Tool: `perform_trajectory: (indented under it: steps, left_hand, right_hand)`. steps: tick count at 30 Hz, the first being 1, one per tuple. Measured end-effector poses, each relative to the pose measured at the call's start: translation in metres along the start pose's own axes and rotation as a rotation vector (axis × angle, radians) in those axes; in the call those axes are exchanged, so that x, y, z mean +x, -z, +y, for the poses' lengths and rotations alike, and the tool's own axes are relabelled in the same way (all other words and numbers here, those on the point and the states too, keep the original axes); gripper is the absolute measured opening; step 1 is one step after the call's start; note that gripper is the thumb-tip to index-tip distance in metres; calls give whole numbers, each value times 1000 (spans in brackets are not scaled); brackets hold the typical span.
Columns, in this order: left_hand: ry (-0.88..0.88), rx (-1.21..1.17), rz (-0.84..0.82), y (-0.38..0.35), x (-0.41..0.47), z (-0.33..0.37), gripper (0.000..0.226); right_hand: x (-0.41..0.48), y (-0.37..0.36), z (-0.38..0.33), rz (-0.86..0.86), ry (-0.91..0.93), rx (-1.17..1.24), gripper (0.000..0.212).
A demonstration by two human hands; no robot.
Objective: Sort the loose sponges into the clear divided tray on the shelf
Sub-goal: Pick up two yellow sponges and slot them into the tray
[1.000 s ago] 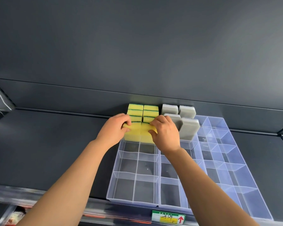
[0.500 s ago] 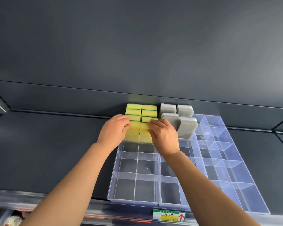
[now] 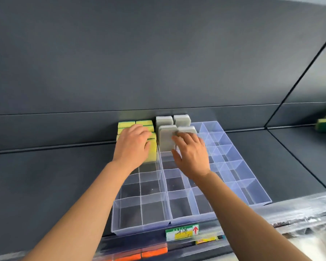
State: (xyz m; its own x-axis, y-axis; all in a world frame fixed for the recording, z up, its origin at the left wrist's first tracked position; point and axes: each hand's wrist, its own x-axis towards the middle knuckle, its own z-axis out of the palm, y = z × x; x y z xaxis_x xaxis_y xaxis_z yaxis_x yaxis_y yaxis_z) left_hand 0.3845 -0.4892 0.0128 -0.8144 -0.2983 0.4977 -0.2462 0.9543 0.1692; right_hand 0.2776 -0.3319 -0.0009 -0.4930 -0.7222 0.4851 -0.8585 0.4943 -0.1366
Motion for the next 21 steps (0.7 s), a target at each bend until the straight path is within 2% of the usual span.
perform_trajectory:
  steps: [4,8,14,21]
  left_hand:
    - [-151,39,-28,-7,13,45,23]
    - [-230,33,-76,-22,26,94,23]
    - [-281,2,-142,-55,35,175,32]
    - [-294,-46,-180,-88,43,281,32]
  right_hand:
    - [-24,17,38,-51,-137,-123,43]
    - [-54,37,83,-112,-249,-229,49]
    - [-110,78,152,-153,-370,-285,47]
    - [-174,126,234,-184,-462,-304,43]
